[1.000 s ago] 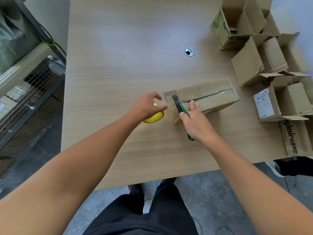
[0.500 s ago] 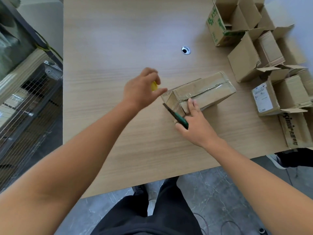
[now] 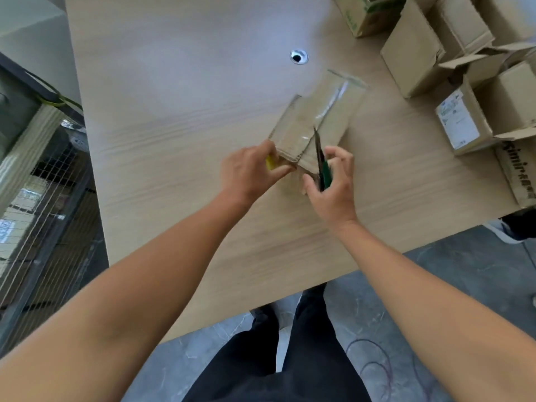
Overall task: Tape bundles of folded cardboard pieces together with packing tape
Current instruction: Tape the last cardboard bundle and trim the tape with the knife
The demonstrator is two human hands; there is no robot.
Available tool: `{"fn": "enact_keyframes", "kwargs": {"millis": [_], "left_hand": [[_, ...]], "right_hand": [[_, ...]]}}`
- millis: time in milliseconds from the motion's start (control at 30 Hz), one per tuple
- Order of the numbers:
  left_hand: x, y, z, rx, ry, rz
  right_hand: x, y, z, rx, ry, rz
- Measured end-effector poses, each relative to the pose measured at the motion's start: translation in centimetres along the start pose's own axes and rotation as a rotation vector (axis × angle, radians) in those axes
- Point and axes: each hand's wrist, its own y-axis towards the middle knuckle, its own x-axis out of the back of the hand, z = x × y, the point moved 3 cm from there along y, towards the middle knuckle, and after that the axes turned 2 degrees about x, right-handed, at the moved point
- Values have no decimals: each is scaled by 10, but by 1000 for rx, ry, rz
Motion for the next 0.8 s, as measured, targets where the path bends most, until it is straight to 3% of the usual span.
{"fn": "enact_keyframes", "kwargs": {"millis": [167, 300, 367, 467, 600, 700, 800], "left_hand": [[-8, -44, -25, 62, -61, 45], [2, -48, -28, 59, -148, 205], [20, -50, -28, 134, -261, 187], [50, -52, -30, 205, -463, 149], [65, -50, -57, 94, -520, 222], [62, -47, -68, 43, -469, 268], [60, -48, -67, 30, -434, 274]], "right_hand": [[12, 9, -5, -30, -12, 215], [26, 31, 2, 10, -81, 397], [37, 37, 13, -25, 3, 390], [57, 26, 32, -158, 187, 209], [48, -2, 57, -549, 618, 400], [51, -2, 58, -589, 596, 365], [58, 6, 54, -504, 493, 444]]}}
